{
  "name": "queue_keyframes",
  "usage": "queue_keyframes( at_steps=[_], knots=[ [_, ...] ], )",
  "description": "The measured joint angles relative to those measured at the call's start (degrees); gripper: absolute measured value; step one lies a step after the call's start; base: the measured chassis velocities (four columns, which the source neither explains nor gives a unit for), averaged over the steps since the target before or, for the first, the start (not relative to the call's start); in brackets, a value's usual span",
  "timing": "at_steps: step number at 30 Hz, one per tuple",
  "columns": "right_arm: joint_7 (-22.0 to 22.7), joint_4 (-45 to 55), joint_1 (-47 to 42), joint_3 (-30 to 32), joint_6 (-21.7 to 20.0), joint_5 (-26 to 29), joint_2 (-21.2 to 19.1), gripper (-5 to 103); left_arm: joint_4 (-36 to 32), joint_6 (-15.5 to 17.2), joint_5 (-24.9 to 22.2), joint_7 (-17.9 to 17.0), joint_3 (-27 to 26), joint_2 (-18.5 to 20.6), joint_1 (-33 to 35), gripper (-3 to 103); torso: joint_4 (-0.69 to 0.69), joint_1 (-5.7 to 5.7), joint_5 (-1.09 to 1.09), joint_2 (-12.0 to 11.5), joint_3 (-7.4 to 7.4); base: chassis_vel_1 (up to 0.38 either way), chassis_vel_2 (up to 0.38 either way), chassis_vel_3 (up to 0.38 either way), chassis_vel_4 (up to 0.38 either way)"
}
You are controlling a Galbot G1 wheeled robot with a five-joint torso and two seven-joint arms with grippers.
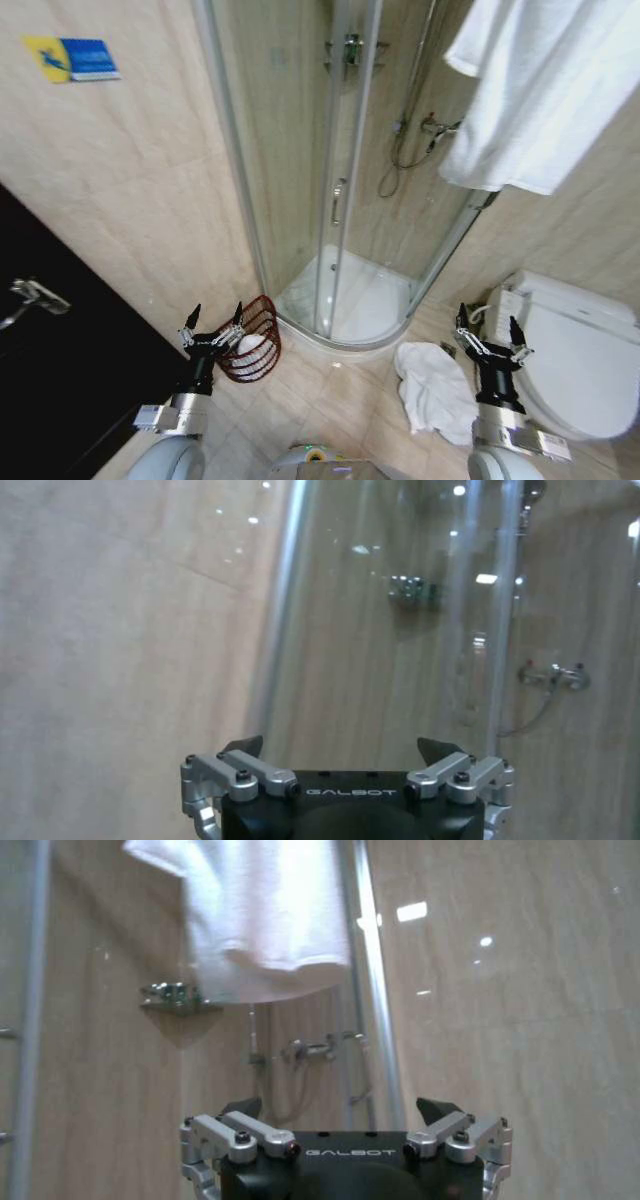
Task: Discard the used towel into the hamper.
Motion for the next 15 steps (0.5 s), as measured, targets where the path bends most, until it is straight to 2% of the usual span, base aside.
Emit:
queue_keyframes(
  at_steps=[2, 5, 9, 12, 15],
  knots=[
    [0.0, -0.3, -0.1, 0.0, 0.2, 0.1, 0.0, 100, 0.0, 0.0, 0.0, 0.0, 0.0, 0.0, 0.0, 100, -0.02, 0.01, -0.03, 0.0, 0.00, -0.371, -0.378, 0.378, 0.363],
    [0.0, -0.7, 0.0, 0.0, 0.7, 0.1, 0.0, 100, 0.0, 0.0, 0.0, 0.0, 0.0, 0.0, 0.0, 100, 0.00, 0.01, 0.06, 0.0, 0.00, -0.346, -0.346, 0.345, 0.340],
    [-0.7, -1.6, 0.0, 0.2, 1.3, 0.2, 0.0, 100, 0.0, 0.0, 0.0, 0.0, 0.0, 0.0, 0.0, 100, -0.02, 0.02, 0.01, 0.0, 0.00, -0.262, -0.281, 0.306, 0.162],
    [-1.2, -2.0, 0.1, 0.0, 1.6, 0.2, 0.0, 100, 0.0, 0.0, 0.0, 0.0, 0.0, 0.0, 0.0, 100, 0.01, 0.02, 0.04, 0.0, 0.01, -0.020, -0.136, 0.140, 0.085],
    [-1.5, -2.3, 0.1, -0.3, 1.7, 0.2, 0.0, 100, 0.0, 0.0, 0.0, 0.0, 0.0, 0.0, 0.0, 100, 0.02, -0.01, -0.04, 0.0, 0.00, 0.039, -0.051, 0.043, 0.013]
  ],
)
